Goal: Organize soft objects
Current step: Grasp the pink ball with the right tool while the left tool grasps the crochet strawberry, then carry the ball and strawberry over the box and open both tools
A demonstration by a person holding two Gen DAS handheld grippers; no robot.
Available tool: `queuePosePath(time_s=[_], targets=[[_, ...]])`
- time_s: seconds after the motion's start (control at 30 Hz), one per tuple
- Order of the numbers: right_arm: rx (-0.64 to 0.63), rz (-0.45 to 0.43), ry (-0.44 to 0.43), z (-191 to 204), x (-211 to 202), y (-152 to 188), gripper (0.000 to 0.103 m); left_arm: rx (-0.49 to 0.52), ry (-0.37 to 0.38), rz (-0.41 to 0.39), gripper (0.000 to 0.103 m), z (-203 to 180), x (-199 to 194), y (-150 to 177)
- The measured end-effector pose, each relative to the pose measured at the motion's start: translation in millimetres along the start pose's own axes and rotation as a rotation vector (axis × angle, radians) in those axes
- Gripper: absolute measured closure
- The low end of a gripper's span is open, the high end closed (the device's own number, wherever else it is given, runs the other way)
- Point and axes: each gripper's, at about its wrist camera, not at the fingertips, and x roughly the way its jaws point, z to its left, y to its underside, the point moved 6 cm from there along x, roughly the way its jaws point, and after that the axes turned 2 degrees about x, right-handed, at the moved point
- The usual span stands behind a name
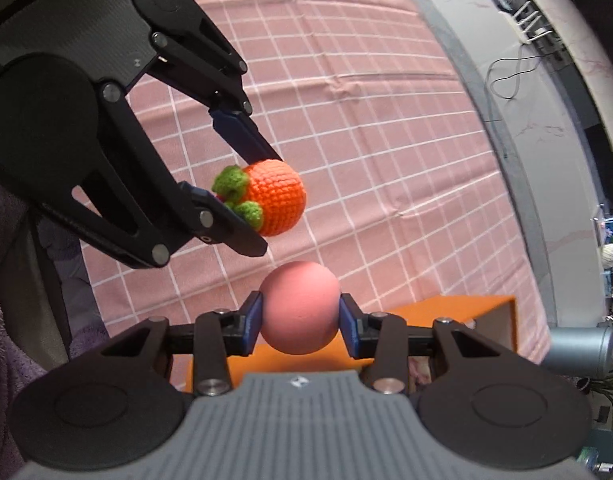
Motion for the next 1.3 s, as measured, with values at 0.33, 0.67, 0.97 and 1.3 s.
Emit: queuePosePath(time_s=[0.33,0.67,0.97,1.3], targets=[[0.147,0.012,0.084,-8.4,-57.5,72.8,0.063,0.152,0.092,-0.064,0.052,-81.8,-19.7,-32.9],[0.462,0.079,0.06,-33.2,-38.5,166.7,0.062,0.221,0.234,0.075,0.051,-150.6,49.3,-40.3],[0.622,0.098,-0.057,-46.0,7.0,197.6,0.06,0.199,0.253,0.248,0.051,-160.9,110.0,-38.2],[0.646,0.104,-0.093,-44.2,21.4,209.1,0.055,0.164,0.227,0.347,0.05,-159.0,140.5,-25.9]])
